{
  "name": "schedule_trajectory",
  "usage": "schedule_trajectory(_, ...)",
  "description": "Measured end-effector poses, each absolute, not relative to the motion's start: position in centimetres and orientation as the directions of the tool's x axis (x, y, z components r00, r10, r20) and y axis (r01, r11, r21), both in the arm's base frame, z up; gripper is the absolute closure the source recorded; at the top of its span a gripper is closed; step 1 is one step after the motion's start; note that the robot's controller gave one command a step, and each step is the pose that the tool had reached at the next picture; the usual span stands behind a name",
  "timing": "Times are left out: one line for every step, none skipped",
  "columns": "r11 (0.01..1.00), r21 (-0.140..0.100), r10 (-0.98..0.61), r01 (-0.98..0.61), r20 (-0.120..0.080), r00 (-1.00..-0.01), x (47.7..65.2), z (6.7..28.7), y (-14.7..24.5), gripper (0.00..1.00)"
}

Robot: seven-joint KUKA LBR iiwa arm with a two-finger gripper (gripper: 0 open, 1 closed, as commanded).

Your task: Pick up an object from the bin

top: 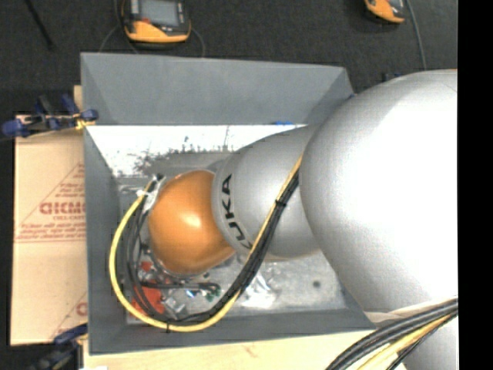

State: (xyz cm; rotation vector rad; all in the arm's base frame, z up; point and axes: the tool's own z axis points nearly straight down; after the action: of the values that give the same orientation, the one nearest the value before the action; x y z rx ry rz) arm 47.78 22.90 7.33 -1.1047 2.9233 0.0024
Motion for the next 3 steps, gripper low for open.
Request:
schedule_trajectory(0.275, -0.002, -0.962, -0.962, -0.003, -0.275, 49.7, 7.0, 21.8, 0.0)
schedule_trajectory(-0.086, 0.0, -0.996, -0.996, -0.001, 0.086, 47.6, 7.0, 22.5, 0.0)
schedule_trajectory(-0.711, -0.001, -0.704, -0.704, 0.0, 0.711, 49.2, 7.0, 23.8, 0.0)
